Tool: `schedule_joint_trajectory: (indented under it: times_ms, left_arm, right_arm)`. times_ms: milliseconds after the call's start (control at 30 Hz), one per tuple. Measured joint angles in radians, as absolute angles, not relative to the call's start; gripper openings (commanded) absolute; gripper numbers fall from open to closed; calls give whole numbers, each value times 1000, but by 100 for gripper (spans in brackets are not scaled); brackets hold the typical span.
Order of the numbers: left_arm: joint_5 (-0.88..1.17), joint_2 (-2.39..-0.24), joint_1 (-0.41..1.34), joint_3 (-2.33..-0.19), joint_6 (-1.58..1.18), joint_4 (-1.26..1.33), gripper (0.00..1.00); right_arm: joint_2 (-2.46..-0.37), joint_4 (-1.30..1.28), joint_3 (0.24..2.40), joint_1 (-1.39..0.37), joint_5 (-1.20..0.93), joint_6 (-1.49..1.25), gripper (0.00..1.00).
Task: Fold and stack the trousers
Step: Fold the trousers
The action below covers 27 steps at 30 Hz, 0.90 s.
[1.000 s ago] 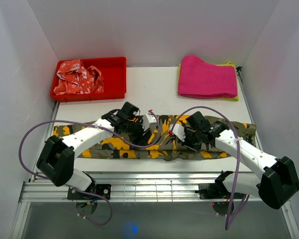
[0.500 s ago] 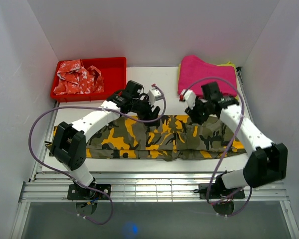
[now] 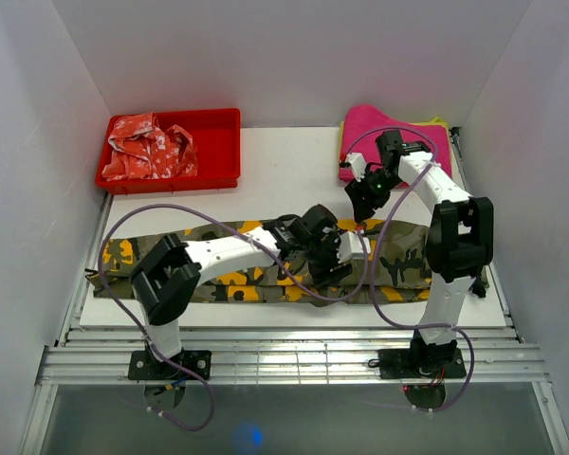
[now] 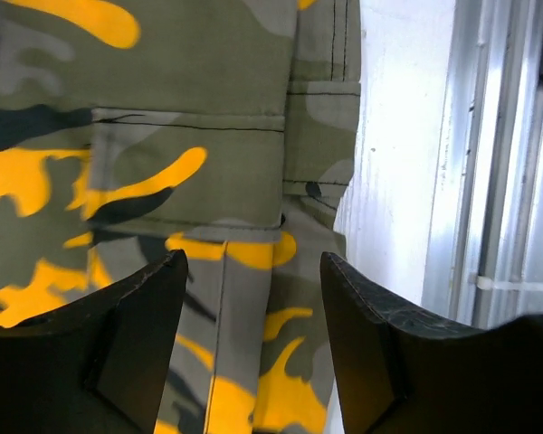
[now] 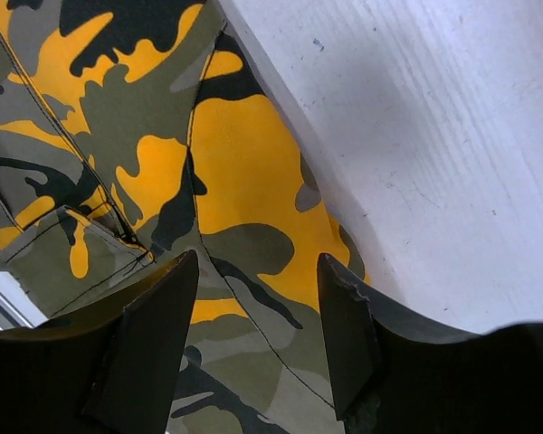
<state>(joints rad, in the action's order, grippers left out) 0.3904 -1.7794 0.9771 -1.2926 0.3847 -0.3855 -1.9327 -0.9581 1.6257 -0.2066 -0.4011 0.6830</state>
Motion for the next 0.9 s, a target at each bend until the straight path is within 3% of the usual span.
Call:
schedule_joint_trajectory:
  times_ms: [167, 367, 533, 567, 600, 700, 800, 900]
  left_arm:
    - [345, -1890, 1007, -1299, 372, -359, 70]
    - [354, -1847, 970, -1271, 309, -336, 70]
    - [455, -1744, 815, -1251, 185, -331, 77]
    - [466, -1730, 784, -1250, 167, -329, 79]
    - [479, -1709, 734, -1250, 147, -329, 80]
    - [493, -1674, 640, -1252, 108, -335, 80]
    - [517, -1681, 574, -1290, 69, -370, 80]
    - [540, -1713, 526, -1354, 46, -398, 80]
  right_arm:
    - [-1974, -987, 1633, -196, -404, 675, 67]
    - [-2019, -1021, 1662, -193, -422, 698, 67]
    - [-2032, -1032, 1635, -197, -423, 728, 68]
    - [-2032, -1031, 1629, -197, -422, 734, 65]
    - [-2032, -1030, 1624, -198, -422, 741, 49]
    - [-2034, -1029, 1621, -203, -421, 757, 25]
    - [-2033, -1029, 1620, -210, -421, 778, 8]
    - [-2014, -1021, 1591, -228, -414, 799, 8]
